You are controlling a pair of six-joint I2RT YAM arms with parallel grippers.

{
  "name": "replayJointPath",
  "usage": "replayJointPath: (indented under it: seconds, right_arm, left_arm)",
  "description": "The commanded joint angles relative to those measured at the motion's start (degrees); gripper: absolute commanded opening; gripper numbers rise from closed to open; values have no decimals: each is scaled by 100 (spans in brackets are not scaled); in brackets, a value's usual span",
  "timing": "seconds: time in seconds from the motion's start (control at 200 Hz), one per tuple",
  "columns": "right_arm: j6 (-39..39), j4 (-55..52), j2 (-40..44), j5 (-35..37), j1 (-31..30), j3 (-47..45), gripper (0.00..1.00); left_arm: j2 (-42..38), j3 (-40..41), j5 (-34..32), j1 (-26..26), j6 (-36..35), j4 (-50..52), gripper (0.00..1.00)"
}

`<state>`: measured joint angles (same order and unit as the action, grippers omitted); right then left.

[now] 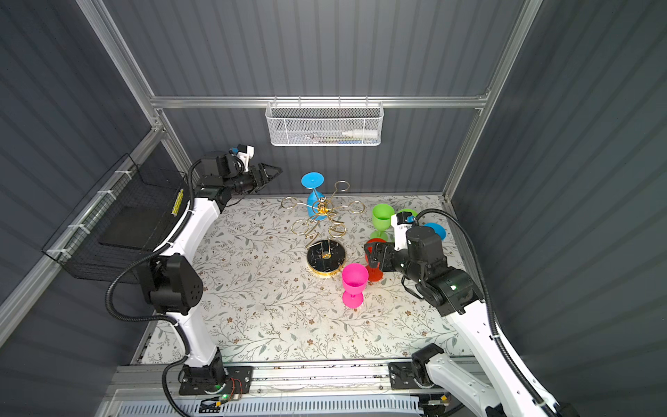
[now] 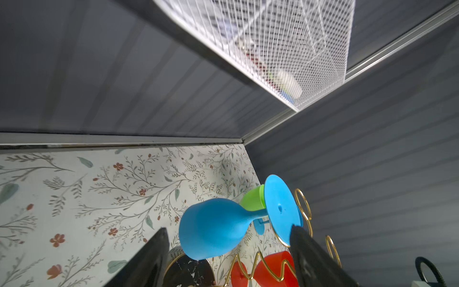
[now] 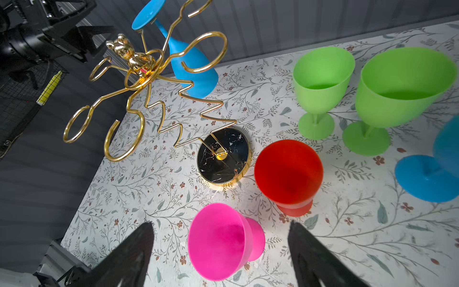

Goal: Take the wine glass off the wine glass rack
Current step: Place the wine glass at the center of the table, then pick up the wine glass from the wine glass rack.

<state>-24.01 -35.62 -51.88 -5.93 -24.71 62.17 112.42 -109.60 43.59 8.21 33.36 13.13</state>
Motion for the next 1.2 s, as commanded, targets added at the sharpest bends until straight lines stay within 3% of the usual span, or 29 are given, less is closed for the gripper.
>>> replayJointPath:
  seconds: [0.0,0.285,0.64,1.196]
  right_arm:
    - [48,222,-16,-290,28,118,87]
    - [27,231,98,-321,37,84,89]
    - [37,261,108,-337,36,76,90]
    - [3,228,205,-320,39,40,91]
  left_arm:
    - [186,-572,280,247,-291,613,77]
    - [583,-959,325,583,-427,771,71]
    - [516,-723,486,673,-343,537,52]
    - [693,-1010,457,761,-506,828,38]
